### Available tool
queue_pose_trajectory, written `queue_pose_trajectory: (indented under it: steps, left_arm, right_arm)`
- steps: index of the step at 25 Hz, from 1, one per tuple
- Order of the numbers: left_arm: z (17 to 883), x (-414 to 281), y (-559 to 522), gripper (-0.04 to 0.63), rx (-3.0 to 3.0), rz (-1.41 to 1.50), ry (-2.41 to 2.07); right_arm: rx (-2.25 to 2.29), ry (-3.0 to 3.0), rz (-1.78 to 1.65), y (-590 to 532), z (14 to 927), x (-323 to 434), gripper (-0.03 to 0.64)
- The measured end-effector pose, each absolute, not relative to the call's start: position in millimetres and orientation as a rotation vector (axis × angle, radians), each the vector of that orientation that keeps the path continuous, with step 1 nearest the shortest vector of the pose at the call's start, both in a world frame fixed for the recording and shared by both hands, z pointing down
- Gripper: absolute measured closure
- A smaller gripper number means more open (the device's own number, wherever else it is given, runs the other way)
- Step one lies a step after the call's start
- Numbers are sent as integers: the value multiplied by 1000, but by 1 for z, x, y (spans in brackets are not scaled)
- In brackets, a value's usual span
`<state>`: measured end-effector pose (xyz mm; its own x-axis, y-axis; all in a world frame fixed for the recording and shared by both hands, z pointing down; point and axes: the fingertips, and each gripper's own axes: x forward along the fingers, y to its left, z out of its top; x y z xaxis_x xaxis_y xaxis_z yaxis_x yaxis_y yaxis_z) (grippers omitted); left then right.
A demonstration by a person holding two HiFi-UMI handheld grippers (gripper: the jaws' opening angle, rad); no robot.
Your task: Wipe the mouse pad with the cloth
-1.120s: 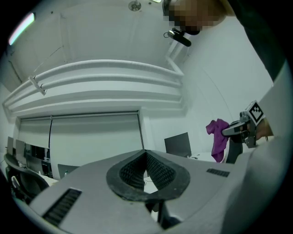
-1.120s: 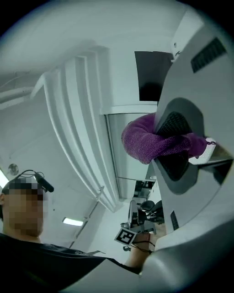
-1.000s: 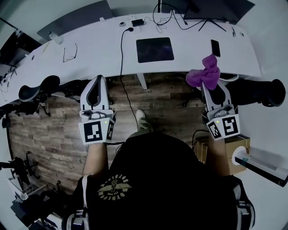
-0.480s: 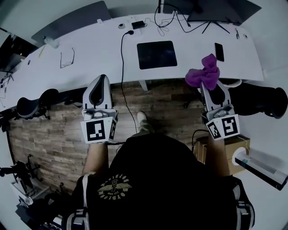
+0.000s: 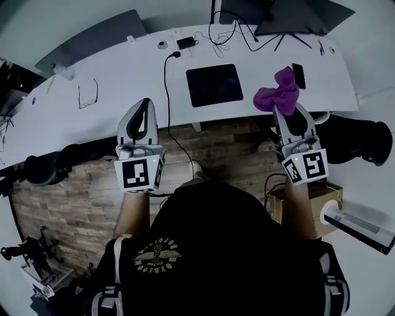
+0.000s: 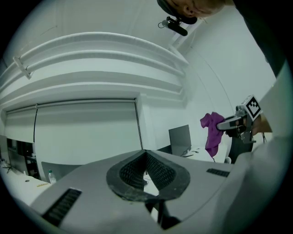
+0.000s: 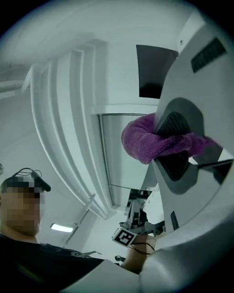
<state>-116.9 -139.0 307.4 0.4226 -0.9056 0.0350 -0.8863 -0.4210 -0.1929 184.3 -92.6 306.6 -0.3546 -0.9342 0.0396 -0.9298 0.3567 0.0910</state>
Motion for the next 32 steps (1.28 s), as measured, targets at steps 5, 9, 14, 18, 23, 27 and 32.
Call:
queue_pose_trajectory:
  steps: [5,9,14,18,23,27,32]
  left_arm:
    - [303,-133,-164,594,-2541,-171,1582]
    - [304,-155,-184,594,-2550,-158,1597]
    - [316,-168,-201,594,-2585,-174,1595]
    - [322,-169,-207,594,-2609,-179,1580]
    - [335,-173,-212,594,-2622,-196,1599]
    - [342,-184,-216,594,-2607,-211,1651]
    - [354,-194,-224,594,-2587,-264,1717]
  right_arm:
    - [1728,-2503,-89,-114,301,164,526]
    - [1745,-2505,-95,-132,294,147,526]
    - [1743,-2528,-62,-149,294,124,526]
    - [1719,-2525,-38,-155,301,114,526]
    - [1686,-2528,-1,-164,313,108,526]
    - [1636,-2561,31,-180,323,98,526]
    - [1546,-2624,52,-208,333,79,526]
